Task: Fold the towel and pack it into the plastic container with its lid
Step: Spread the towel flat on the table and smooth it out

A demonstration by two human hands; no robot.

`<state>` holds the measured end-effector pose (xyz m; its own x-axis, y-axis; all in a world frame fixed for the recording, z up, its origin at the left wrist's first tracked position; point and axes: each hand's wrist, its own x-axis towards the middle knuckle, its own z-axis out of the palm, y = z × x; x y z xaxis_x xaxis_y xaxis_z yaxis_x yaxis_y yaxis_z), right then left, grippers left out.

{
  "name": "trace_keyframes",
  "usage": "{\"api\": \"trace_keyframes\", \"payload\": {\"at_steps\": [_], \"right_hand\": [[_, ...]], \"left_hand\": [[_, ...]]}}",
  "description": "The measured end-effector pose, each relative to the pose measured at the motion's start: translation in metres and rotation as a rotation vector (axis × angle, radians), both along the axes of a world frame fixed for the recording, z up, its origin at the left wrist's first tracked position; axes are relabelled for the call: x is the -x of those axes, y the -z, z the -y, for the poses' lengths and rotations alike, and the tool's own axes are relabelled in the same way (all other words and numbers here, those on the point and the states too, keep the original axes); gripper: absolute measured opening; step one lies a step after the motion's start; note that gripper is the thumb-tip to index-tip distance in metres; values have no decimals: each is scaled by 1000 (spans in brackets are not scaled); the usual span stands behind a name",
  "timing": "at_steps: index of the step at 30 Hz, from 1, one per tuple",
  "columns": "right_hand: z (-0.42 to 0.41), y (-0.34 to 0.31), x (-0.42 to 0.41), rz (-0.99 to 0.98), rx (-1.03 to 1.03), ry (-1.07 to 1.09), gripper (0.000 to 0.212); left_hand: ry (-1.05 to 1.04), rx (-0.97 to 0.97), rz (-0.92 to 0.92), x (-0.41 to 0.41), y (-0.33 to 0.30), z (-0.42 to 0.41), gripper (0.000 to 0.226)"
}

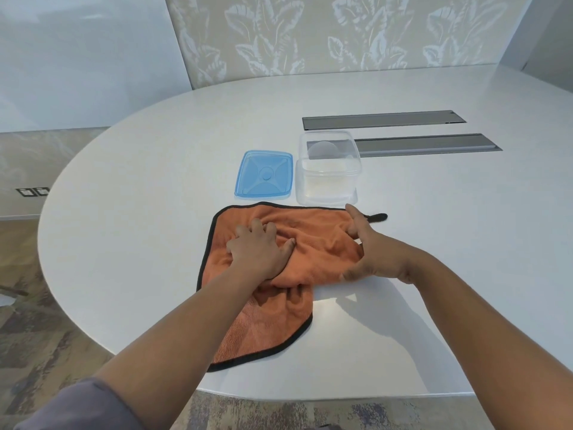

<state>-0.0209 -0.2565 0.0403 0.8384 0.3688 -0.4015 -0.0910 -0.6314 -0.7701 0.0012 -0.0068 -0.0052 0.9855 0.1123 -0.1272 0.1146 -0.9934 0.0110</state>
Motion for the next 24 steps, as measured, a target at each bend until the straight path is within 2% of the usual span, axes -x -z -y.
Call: {"api": "trace_keyframes", "payload": {"at_steps": [3, 6, 13, 17, 20, 22, 24], "right_hand": [[-6, -2, 2, 73, 19, 9, 126], [-6, 3, -1, 96, -95, 95, 111], [-3, 0, -17, -219, -655, 403, 75], [1, -4, -18, -340, -800, 507, 56], [1, 4, -20, -241, -628, 520, 63], [3, 12, -23, -77, -369, 462, 80], [3, 13, -21, 76, -110, 371, 83]], "left_hand": [[-1, -5, 13, 1, 0, 0, 75], [7, -5, 24, 2, 0, 1, 75], [7, -18, 51, 5, 0, 1, 74], [16, -13, 64, 5, 2, 1, 75], [19, -17, 76, 8, 4, -1, 75], [20, -19, 80, 8, 5, -1, 76], [20, -20, 80, 8, 5, -1, 76]]}}
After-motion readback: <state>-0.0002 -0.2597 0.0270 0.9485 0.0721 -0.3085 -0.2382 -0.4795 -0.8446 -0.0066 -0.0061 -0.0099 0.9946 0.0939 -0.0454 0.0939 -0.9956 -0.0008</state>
